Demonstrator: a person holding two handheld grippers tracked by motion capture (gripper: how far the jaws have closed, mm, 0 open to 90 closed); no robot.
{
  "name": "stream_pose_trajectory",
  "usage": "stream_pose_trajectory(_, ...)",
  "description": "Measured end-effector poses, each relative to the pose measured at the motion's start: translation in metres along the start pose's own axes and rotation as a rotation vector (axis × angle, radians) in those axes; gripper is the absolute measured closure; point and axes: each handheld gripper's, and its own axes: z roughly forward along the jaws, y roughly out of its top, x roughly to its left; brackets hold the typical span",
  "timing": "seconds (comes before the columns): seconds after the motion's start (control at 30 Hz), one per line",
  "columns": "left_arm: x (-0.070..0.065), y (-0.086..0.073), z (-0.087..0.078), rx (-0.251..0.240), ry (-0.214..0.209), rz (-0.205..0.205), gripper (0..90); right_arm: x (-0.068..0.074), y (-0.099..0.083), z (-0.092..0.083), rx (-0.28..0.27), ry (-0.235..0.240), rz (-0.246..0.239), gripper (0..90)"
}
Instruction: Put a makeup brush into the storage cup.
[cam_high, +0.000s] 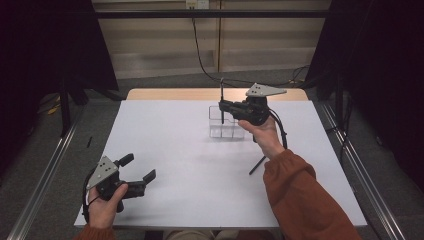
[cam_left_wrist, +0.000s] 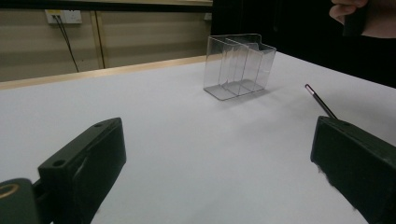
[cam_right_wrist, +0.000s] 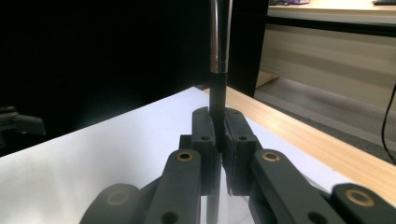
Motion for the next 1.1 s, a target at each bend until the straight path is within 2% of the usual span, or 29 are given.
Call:
stream_pose_trajectory(0.17, 0.0, 0.001, 0.002, 0.006, -0.004, 0.009, 3.3, -0.007, 0.004, 0.008, -0.002, -0.015, 0.002, 84.0)
stream_pose_trajectory(0.43, 0.0, 0.001, 0.002, 0.003, -0.003, 0.011, 3.3, -0.02, 0.008, 0.021, -0.003, -0.07, 0.015, 84.0)
stream_pose_trajectory(0.6, 0.001, 0.001, 0.003, 0.009, -0.014, 0.011, 3.3, -0.022, 0.008, 0.031, 0.007, -0.078, 0.021, 83.9)
stream_pose_trajectory(0.73, 0.002, 0.001, 0.003, 0.007, -0.012, 0.011, 3.3, -0.023, 0.004, 0.038, 0.012, -0.097, 0.026, 84.0)
stream_pose_trajectory(0.83, 0.002, 0.001, 0.003, 0.009, -0.015, 0.017, 3.3, -0.026, 0.0, 0.041, 0.011, -0.112, 0.048, 84.0)
stream_pose_trajectory(1.1, 0.001, 0.002, 0.002, 0.005, -0.025, 0.026, 3.8, -0.028, -0.014, 0.046, 0.039, -0.103, 0.059, 84.0)
